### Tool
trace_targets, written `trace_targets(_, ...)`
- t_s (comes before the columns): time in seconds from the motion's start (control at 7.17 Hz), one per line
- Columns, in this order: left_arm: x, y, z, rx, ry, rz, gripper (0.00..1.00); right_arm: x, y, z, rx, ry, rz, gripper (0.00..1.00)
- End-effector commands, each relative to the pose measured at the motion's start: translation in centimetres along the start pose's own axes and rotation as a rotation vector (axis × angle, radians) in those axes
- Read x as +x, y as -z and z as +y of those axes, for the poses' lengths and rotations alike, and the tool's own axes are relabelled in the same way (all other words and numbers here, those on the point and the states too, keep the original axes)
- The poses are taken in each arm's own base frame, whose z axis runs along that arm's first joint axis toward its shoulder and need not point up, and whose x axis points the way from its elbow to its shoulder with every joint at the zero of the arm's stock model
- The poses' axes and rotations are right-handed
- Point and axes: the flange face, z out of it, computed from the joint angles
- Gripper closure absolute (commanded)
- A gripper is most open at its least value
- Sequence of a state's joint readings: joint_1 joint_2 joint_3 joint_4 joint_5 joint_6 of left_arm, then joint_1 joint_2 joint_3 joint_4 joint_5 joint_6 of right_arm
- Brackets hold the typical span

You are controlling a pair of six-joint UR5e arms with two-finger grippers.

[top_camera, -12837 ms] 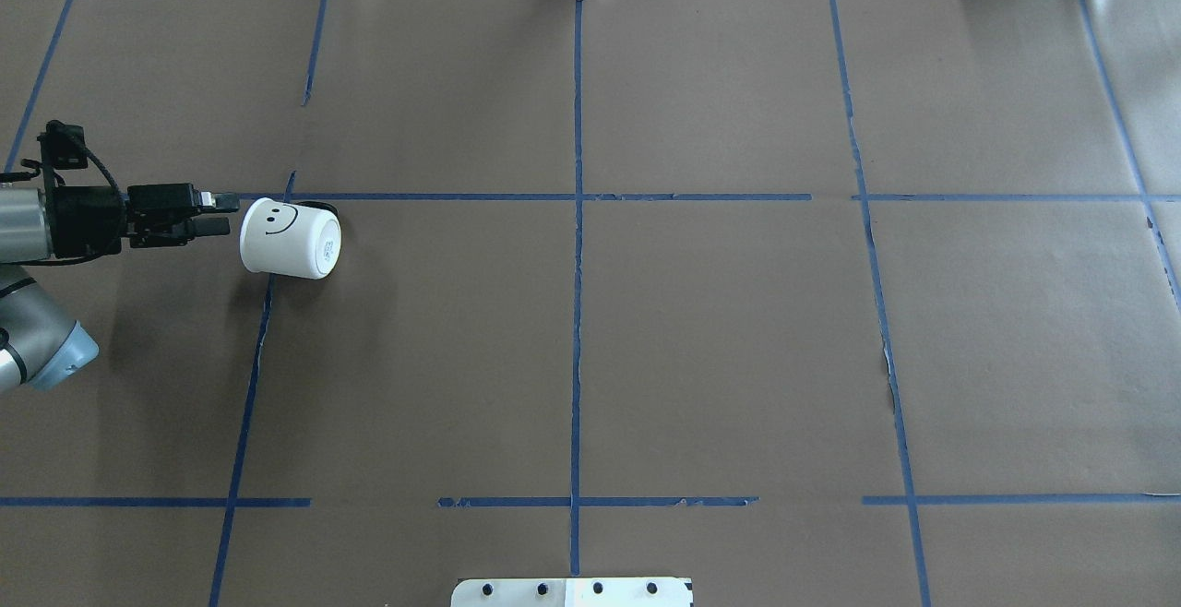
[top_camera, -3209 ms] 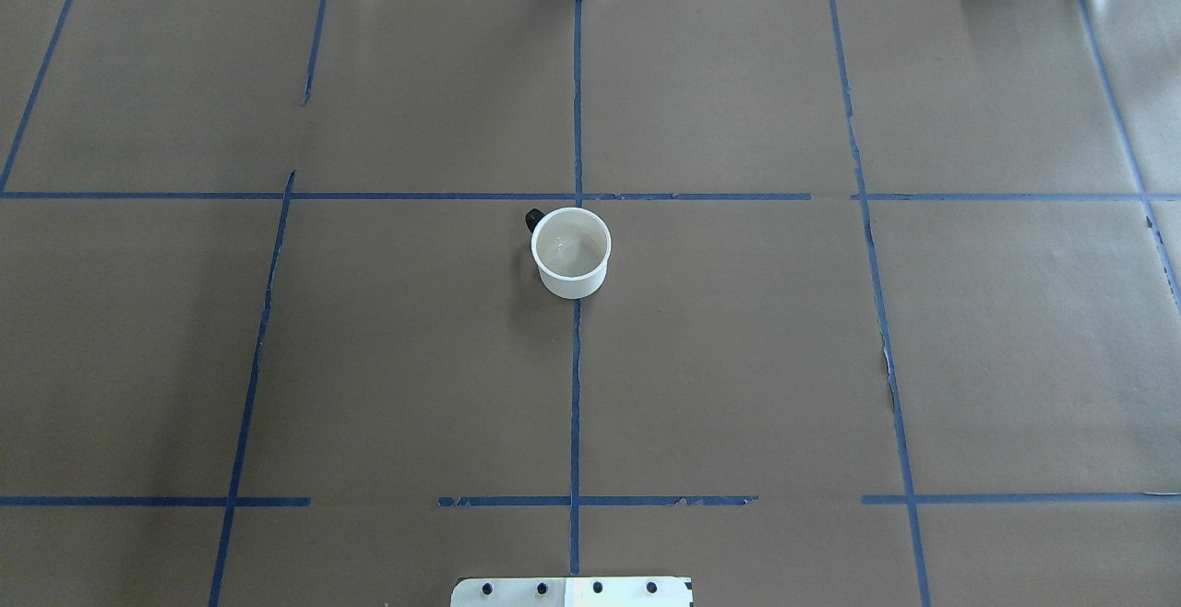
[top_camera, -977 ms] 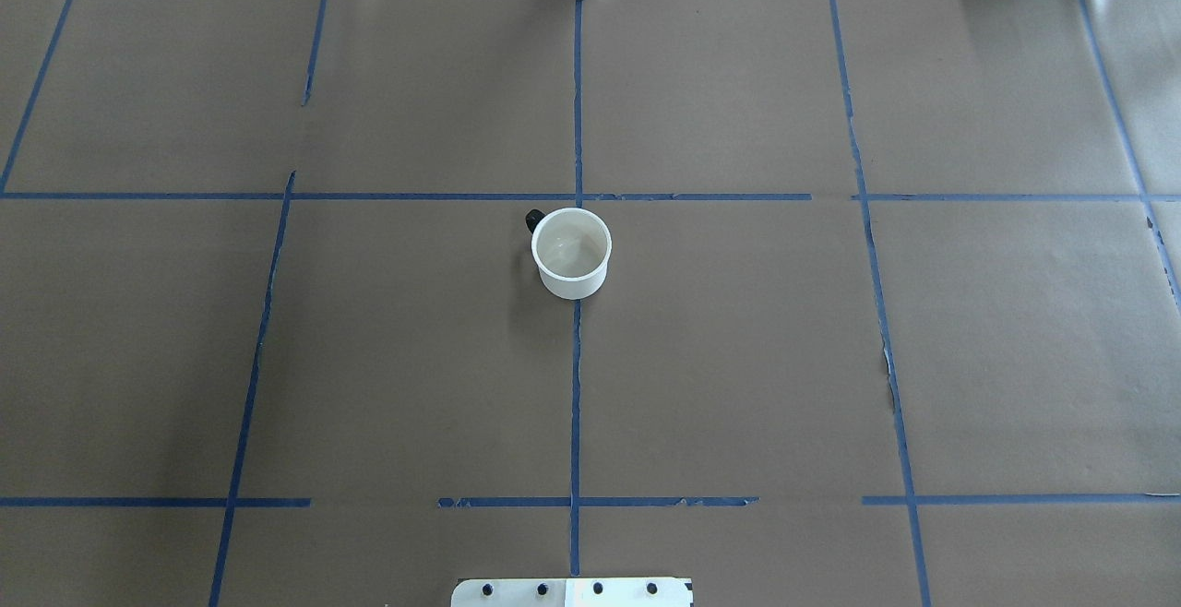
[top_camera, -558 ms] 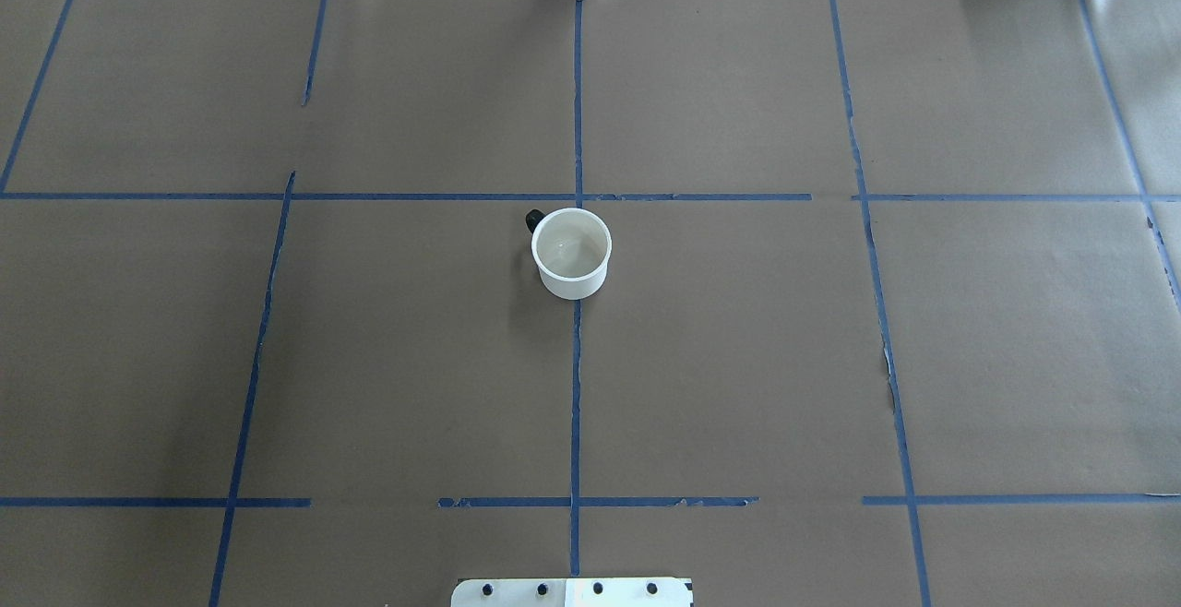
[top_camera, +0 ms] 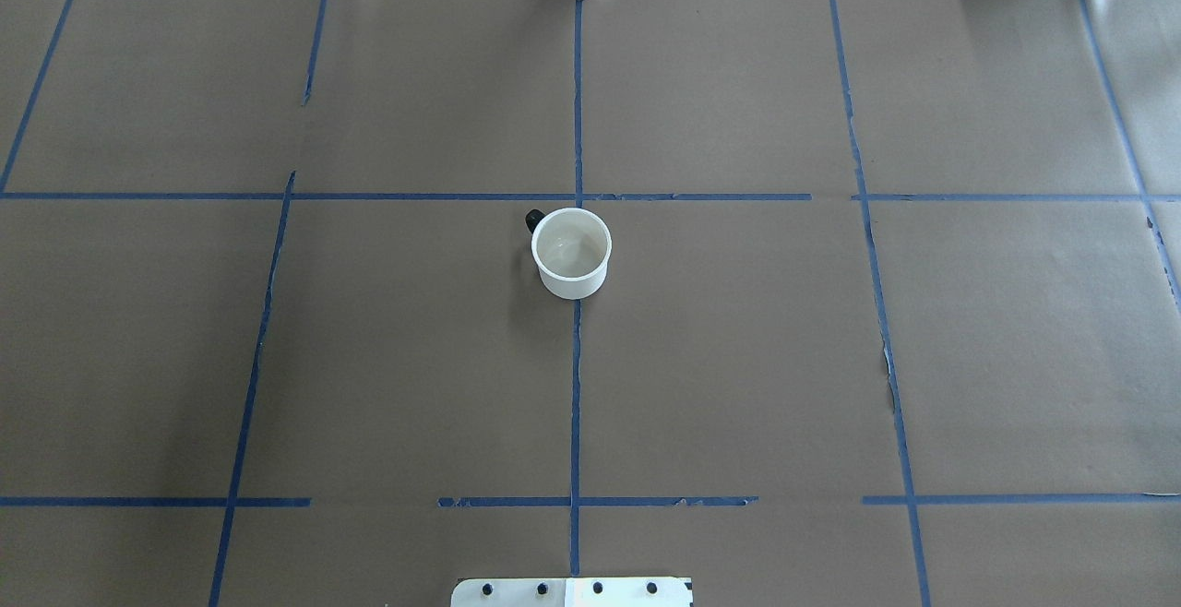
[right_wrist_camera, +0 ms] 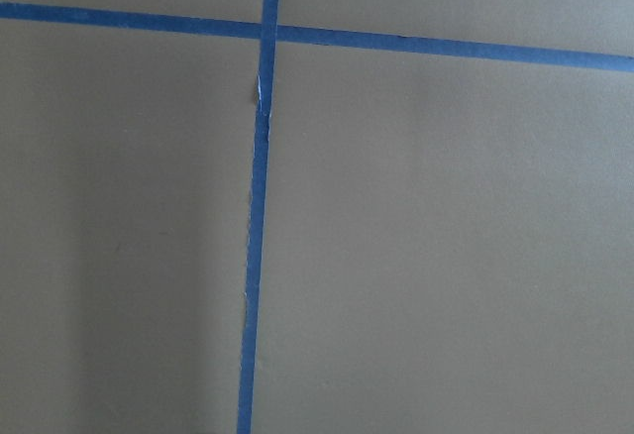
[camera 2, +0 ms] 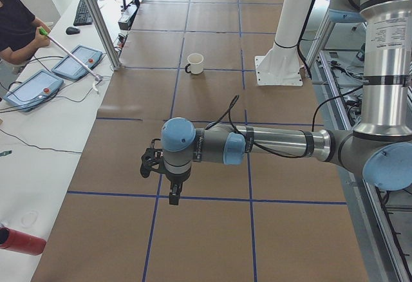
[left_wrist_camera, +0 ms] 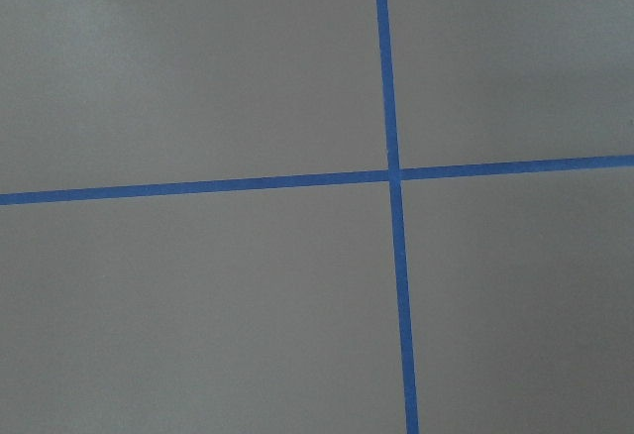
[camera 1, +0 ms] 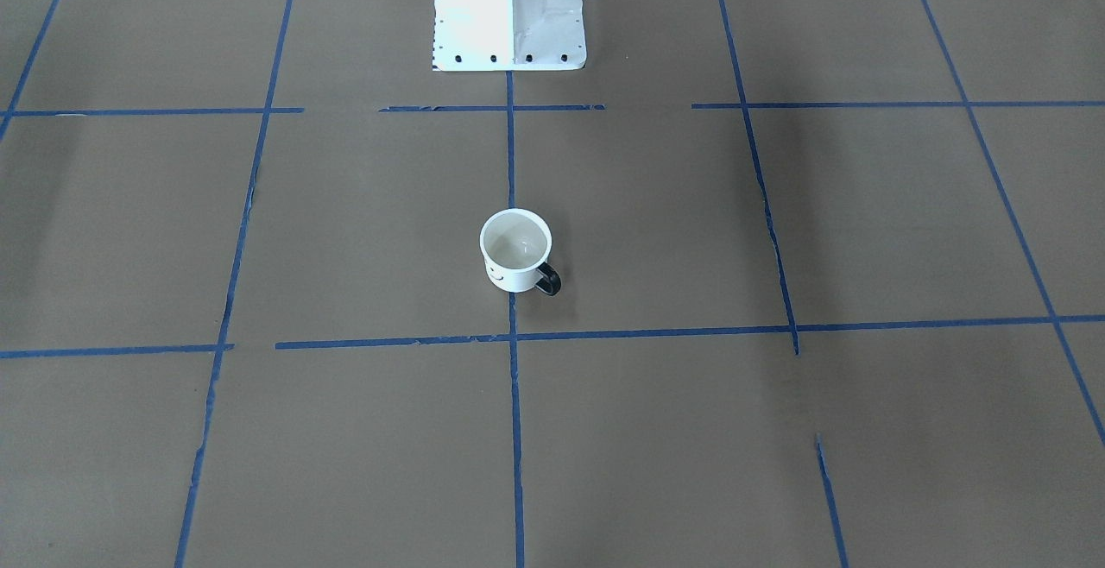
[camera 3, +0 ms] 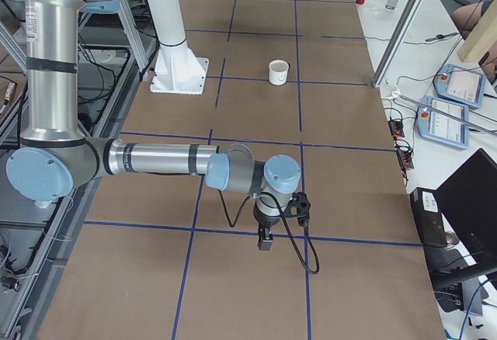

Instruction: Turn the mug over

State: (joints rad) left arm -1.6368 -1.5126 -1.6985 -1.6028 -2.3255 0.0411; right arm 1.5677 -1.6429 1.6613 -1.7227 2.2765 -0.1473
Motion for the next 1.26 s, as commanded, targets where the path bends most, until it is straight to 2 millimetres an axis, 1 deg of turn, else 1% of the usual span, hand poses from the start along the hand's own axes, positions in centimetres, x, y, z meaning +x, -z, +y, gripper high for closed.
trace_targets(0.0, 0.33, 0.36, -0.09, 0.006, -0.006, 0.0, 0.0, 0.0, 0.0, 0.0, 0.0, 0.0, 0.0, 0.0)
trace_targets(0.42, -0.28, -0.33, 0.22, -0.007, 0.006, 0.002, 0.0, 0.0, 0.0, 0.0, 0.0, 0.0, 0.0, 0.0)
trace_targets(1.12, 0.21, 0.29, 0.34, 0.001, 0.002, 0.012, 0.0, 0.0, 0.0, 0.0, 0.0, 0.0, 0.0, 0.0)
